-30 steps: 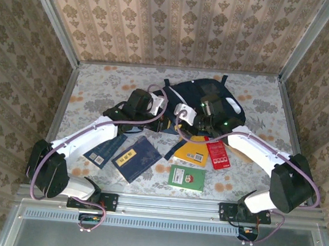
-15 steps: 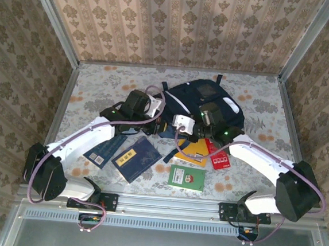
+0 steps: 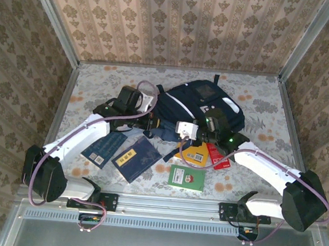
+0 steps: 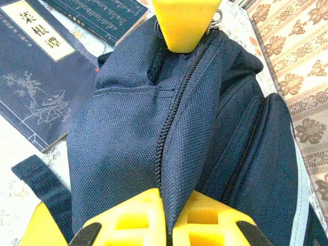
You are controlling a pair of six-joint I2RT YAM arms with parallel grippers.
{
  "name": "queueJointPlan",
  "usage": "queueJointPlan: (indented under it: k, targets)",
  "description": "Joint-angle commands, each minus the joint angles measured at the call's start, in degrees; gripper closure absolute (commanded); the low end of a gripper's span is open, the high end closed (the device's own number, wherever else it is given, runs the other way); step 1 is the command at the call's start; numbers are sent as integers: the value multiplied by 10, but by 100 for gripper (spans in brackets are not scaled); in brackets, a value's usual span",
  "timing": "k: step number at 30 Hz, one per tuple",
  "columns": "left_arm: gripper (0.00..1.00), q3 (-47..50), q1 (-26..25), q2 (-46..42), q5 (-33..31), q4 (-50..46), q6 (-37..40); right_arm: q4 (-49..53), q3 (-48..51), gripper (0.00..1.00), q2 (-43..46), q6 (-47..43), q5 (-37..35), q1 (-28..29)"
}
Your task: Pack the student bag
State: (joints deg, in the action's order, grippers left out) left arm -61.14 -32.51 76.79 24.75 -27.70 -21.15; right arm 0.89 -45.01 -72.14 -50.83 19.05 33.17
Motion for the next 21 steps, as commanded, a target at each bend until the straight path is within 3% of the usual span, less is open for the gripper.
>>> queueJointPlan:
  k: [1, 3, 6, 9, 13, 21]
  targets:
    - [100, 14, 26, -18, -18, 37, -30, -24, 22, 60, 27, -3, 5, -6]
    - [100, 27, 23, -31, -6, 62, -49, -36, 28, 48, 34, 19, 7, 2]
    - [100, 36, 18, -45, 6, 88, -70, -48, 27, 40, 52, 64, 21, 17]
    - [100, 40, 6, -48, 23, 108, -85, -89, 34, 40, 73, 145, 34, 33]
    - [100, 36, -15, -48, 33, 114, -93, -145, 58, 42, 111, 240, -13, 57]
    - [100, 29, -58, -65, 32, 94, -75, -7, 29, 38, 159, 249, -30, 69]
